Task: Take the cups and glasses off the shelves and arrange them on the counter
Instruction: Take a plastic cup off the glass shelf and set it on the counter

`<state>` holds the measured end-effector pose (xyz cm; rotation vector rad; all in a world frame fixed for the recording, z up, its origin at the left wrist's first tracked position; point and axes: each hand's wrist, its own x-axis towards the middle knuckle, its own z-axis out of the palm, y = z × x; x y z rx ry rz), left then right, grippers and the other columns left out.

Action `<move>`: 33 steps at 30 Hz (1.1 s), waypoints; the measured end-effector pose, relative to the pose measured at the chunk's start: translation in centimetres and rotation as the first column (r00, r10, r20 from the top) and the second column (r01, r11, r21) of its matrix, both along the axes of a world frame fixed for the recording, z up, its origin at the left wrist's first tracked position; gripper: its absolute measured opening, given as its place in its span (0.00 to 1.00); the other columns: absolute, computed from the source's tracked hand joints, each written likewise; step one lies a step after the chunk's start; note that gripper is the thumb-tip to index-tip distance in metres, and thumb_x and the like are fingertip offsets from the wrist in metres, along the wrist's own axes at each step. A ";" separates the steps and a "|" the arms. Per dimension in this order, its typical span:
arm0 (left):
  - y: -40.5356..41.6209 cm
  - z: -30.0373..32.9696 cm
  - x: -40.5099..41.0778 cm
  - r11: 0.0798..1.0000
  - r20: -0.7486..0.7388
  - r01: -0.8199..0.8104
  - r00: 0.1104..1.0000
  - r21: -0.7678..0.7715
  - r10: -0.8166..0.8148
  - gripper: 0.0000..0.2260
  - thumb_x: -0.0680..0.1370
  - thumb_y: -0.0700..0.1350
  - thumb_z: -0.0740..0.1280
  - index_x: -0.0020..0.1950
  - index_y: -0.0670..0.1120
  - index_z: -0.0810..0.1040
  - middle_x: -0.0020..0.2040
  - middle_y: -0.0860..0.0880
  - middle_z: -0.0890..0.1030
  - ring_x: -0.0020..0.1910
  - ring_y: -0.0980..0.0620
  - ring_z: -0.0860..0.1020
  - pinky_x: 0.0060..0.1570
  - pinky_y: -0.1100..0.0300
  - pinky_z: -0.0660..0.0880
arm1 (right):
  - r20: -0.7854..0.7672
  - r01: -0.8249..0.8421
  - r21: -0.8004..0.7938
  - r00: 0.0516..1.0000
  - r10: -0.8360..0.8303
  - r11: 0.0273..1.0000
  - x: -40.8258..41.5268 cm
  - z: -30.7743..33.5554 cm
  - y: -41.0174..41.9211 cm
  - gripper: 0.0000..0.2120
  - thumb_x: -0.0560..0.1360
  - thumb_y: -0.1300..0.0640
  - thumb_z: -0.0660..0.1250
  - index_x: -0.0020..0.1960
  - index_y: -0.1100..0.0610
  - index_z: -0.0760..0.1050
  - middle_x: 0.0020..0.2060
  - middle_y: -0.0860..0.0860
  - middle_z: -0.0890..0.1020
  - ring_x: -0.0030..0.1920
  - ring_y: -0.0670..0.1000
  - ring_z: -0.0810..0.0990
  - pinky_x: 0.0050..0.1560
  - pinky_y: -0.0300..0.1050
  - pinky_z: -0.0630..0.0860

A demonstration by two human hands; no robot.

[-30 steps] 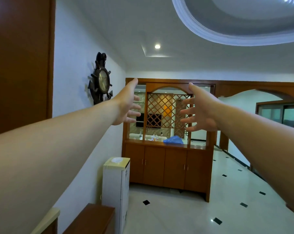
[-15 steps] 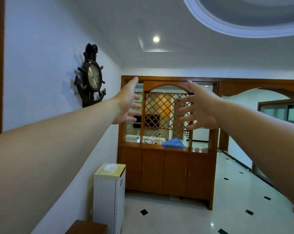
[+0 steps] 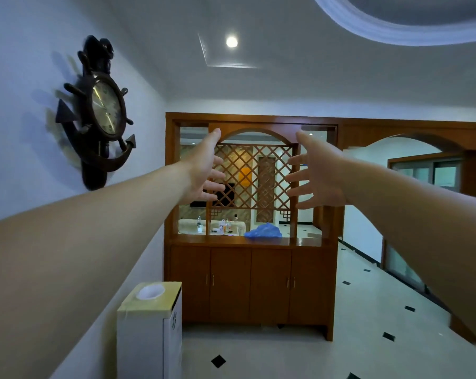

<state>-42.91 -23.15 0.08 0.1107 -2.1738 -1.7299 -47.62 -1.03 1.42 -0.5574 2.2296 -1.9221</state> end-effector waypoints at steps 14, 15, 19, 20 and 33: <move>-6.8 -0.7 -18.3 1.000 -0.014 0.002 1.000 0.003 -0.002 0.40 0.79 0.73 0.49 0.80 0.46 0.66 0.75 0.39 0.73 0.71 0.37 0.74 0.71 0.38 0.69 | -0.011 -0.025 0.030 1.000 0.025 0.999 -18.5 -0.6 -7.2 0.38 0.82 0.31 0.51 0.82 0.55 0.60 0.79 0.63 0.66 0.76 0.69 0.67 0.71 0.68 0.66; -7.3 -0.8 -19.9 1.000 -0.016 -0.004 1.000 0.006 0.005 0.40 0.79 0.73 0.49 0.79 0.46 0.67 0.75 0.39 0.73 0.71 0.37 0.74 0.72 0.38 0.69 | -0.015 -0.035 0.034 0.999 0.035 0.999 -20.2 -0.8 -7.7 0.38 0.82 0.31 0.51 0.82 0.55 0.60 0.79 0.63 0.66 0.76 0.69 0.67 0.72 0.69 0.66; -9.0 -2.3 -26.6 0.998 -0.005 -0.033 0.999 0.050 0.033 0.39 0.79 0.73 0.50 0.78 0.46 0.68 0.74 0.38 0.75 0.69 0.37 0.76 0.71 0.37 0.69 | -0.002 -0.082 0.046 0.997 0.083 0.996 -27.5 -1.9 -9.8 0.37 0.82 0.31 0.51 0.81 0.55 0.62 0.79 0.62 0.67 0.76 0.68 0.68 0.72 0.69 0.66; -9.3 -2.9 -28.2 0.998 0.000 -0.038 0.999 0.056 0.038 0.39 0.79 0.73 0.50 0.78 0.46 0.68 0.74 0.38 0.75 0.69 0.37 0.76 0.71 0.37 0.70 | 0.005 -0.092 0.048 0.996 0.092 0.995 -29.4 -2.5 -10.2 0.37 0.82 0.31 0.52 0.81 0.55 0.62 0.78 0.62 0.68 0.76 0.67 0.68 0.73 0.70 0.66; -15.8 -11.6 -43.3 0.988 0.120 -0.115 0.988 0.105 0.102 0.38 0.80 0.72 0.50 0.78 0.46 0.69 0.74 0.40 0.75 0.69 0.39 0.76 0.71 0.39 0.71 | 0.170 -0.178 0.061 0.972 0.165 0.982 -48.4 -12.2 -17.9 0.37 0.80 0.30 0.55 0.79 0.54 0.66 0.77 0.61 0.70 0.74 0.67 0.71 0.72 0.72 0.67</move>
